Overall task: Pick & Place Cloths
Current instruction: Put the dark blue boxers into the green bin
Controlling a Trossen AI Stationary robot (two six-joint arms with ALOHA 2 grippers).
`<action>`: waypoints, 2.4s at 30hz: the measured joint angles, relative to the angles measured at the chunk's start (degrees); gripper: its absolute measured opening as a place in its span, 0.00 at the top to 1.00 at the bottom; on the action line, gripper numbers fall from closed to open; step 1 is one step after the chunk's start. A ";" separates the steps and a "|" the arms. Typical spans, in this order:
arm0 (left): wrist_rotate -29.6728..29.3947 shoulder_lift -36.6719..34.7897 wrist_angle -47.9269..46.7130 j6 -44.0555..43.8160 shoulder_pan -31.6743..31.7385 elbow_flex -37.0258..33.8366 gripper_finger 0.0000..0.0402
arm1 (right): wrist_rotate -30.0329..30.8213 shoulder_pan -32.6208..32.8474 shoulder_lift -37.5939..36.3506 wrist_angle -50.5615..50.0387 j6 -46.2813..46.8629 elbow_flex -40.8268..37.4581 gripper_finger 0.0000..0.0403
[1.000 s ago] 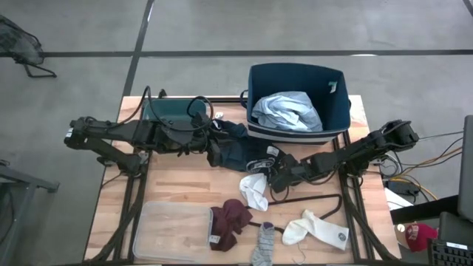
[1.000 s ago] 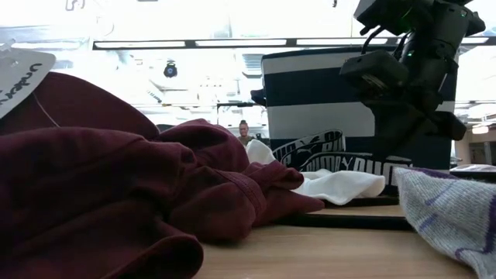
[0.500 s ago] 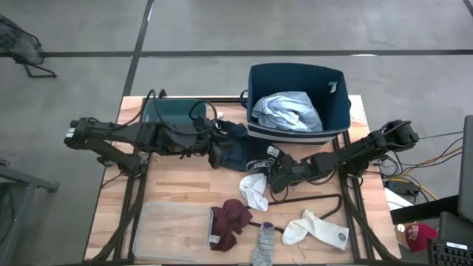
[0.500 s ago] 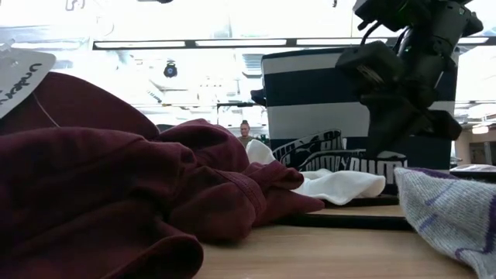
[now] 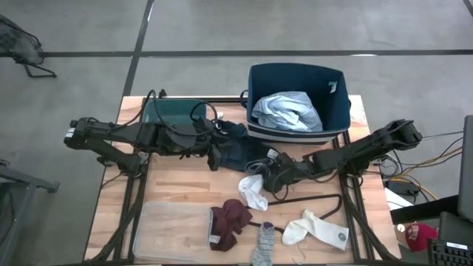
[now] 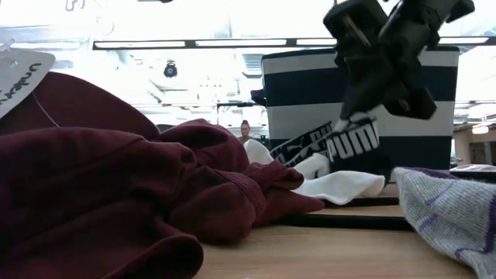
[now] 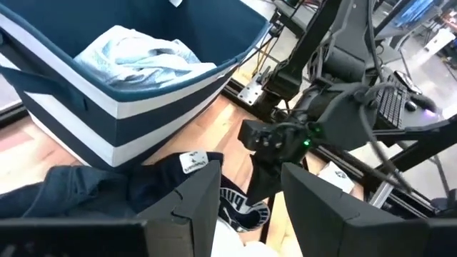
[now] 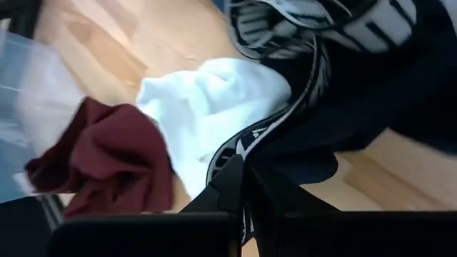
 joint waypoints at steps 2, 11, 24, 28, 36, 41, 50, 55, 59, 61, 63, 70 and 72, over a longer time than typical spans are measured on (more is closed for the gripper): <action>-0.21 0.00 0.09 0.16 0.00 0.00 0.61 | 0.02 -0.02 -0.13 0.01 -0.89 1.47 0.98; -0.10 0.00 1.60 -0.50 0.04 0.04 0.61 | 3.49 -0.02 -0.16 -0.30 -9.11 10.15 0.98; 1.39 0.00 2.60 -14.25 0.04 0.04 0.61 | 4.14 1.62 -0.35 -8.57 -28.06 23.47 0.98; 1.39 0.00 6.78 -20.13 0.04 0.06 0.61 | 3.85 3.56 -1.48 -10.81 -33.73 24.63 0.98; 0.86 0.00 17.01 -24.87 0.04 0.11 0.61 | -1.61 7.19 -2.64 -10.94 -38.93 24.75 0.98; -0.33 0.02 18.98 -27.90 -0.17 0.11 0.61 | -5.86 9.30 -2.74 -11.07 -39.41 24.67 0.98; -5.11 0.33 18.93 -31.93 -0.39 0.11 0.61 | -7.96 13.01 -2.76 -11.17 -39.49 24.67 0.98; -8.36 0.33 18.84 -32.25 -0.39 0.11 0.61 | -7.96 15.16 -2.76 -11.17 -39.80 24.62 0.98; -8.54 0.33 18.78 -33.30 -0.37 0.09 0.61 | -7.97 15.69 -2.76 -11.17 -40.12 24.62 0.98; -8.53 0.33 18.80 -33.44 -0.37 0.11 0.61 | -7.89 15.65 -2.76 -11.17 -40.27 24.62 0.98; -8.52 0.33 18.82 -33.47 -0.37 0.11 0.61 | -7.78 15.65 -2.76 -11.17 -40.29 24.61 0.98; -8.36 1.61 18.99 -32.76 -0.44 0.09 0.61 | -7.47 15.60 -3.13 -11.22 -40.25 24.80 0.98; -7.98 2.63 19.00 -31.32 -0.44 0.09 0.61 | -6.55 14.99 -3.35 -10.74 -40.23 25.69 0.98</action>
